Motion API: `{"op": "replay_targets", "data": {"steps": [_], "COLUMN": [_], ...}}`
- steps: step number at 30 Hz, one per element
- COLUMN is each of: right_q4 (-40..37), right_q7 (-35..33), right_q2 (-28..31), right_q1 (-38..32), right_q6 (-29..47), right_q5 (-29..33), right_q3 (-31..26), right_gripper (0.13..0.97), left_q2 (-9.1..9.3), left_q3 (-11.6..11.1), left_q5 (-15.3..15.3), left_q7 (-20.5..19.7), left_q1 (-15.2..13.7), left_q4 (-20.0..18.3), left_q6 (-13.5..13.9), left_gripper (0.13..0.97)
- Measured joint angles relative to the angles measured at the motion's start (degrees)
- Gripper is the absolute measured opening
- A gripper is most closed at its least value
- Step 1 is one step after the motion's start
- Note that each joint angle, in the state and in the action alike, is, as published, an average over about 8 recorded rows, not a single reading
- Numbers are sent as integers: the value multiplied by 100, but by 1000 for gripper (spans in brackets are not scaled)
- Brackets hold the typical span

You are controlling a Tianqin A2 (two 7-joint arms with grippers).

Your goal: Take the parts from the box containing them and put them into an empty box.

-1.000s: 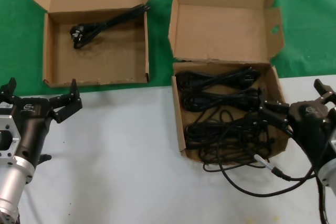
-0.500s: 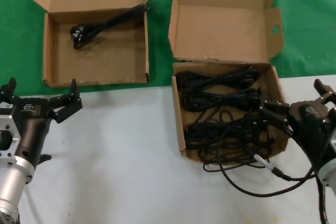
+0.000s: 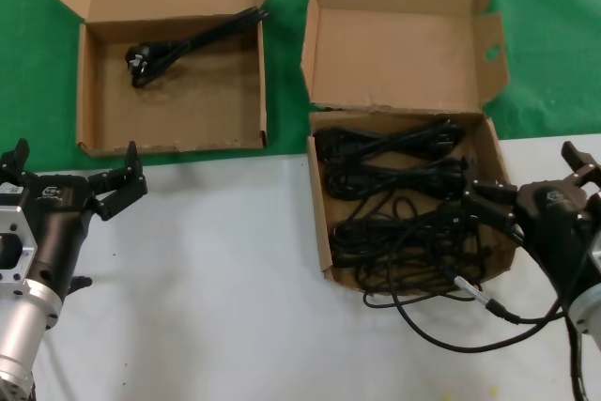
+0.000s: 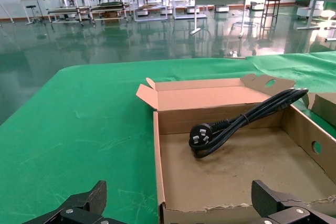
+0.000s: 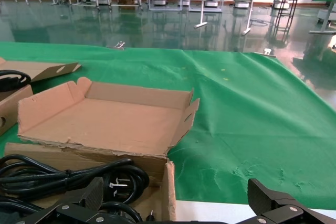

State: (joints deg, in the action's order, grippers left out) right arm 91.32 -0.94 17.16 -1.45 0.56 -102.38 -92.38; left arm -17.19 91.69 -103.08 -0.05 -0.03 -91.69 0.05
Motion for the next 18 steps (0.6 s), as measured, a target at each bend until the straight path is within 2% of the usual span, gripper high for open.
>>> {"op": "replay_targets", "data": {"steps": [18], "right_q4": [0], "right_q7": [0], "right_q2": [0], "right_q1": [0], "right_q6": [0], "right_q5": [0], "right_q3": [0], "right_gripper": [966], "left_q2": [0], "left_q3": [0], "left_q5": [0], "left_q7": [0], "left_q1": [0], "left_q4": [0], "left_q6": [0], "left_gripper": [966]}}
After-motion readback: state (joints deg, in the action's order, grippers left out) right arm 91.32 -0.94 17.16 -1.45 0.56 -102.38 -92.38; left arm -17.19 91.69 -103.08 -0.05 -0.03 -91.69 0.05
